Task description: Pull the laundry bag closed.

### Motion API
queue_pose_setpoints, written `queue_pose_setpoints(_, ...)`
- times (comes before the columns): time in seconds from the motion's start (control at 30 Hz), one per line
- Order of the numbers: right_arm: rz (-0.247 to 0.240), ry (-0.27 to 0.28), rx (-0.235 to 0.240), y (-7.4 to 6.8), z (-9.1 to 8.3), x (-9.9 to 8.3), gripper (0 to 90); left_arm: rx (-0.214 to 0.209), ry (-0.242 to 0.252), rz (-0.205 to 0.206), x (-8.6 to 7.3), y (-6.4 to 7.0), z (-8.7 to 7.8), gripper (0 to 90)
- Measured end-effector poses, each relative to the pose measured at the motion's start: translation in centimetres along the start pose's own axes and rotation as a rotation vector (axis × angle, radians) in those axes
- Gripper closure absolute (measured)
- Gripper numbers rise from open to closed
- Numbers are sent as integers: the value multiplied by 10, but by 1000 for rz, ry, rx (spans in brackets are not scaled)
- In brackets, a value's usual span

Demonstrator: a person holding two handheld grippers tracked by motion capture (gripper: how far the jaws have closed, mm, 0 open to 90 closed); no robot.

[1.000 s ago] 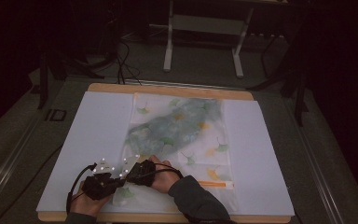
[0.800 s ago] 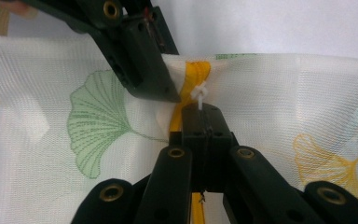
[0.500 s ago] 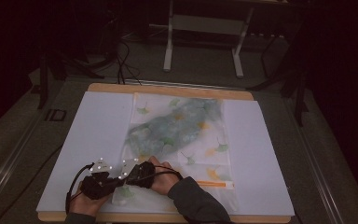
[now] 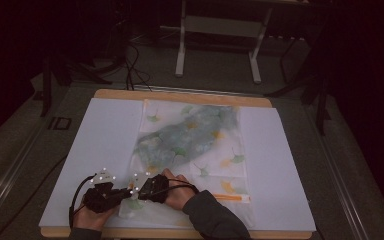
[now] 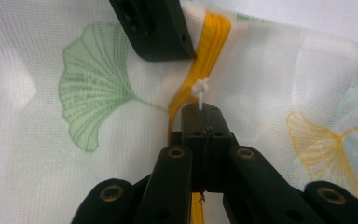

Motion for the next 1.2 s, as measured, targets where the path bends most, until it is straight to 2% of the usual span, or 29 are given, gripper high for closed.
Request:
queue_pose_setpoints(0.33,-14,-9,-10,0,-3,-6,900,0,10,10,0,1,-1,884)
queue_pose_setpoints(0.6,-30,-26,-28,1,-7,-13,900,-3,44,6,1,2,-6,884)
queue_pose_setpoints(1.2,-43,-55,-45,6,-14,-26,900,-6,51,0,-1,0,-9,884)
Point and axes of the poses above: each handheld gripper's, and its own axes: z roughly forward along the jaws, x roughly out of its top, y roughly to its right, the point moved 2 cm from there along z, roughly forward along the jaws, and after that the axes turned 14 degrees about -x, right-handed, at the moved point
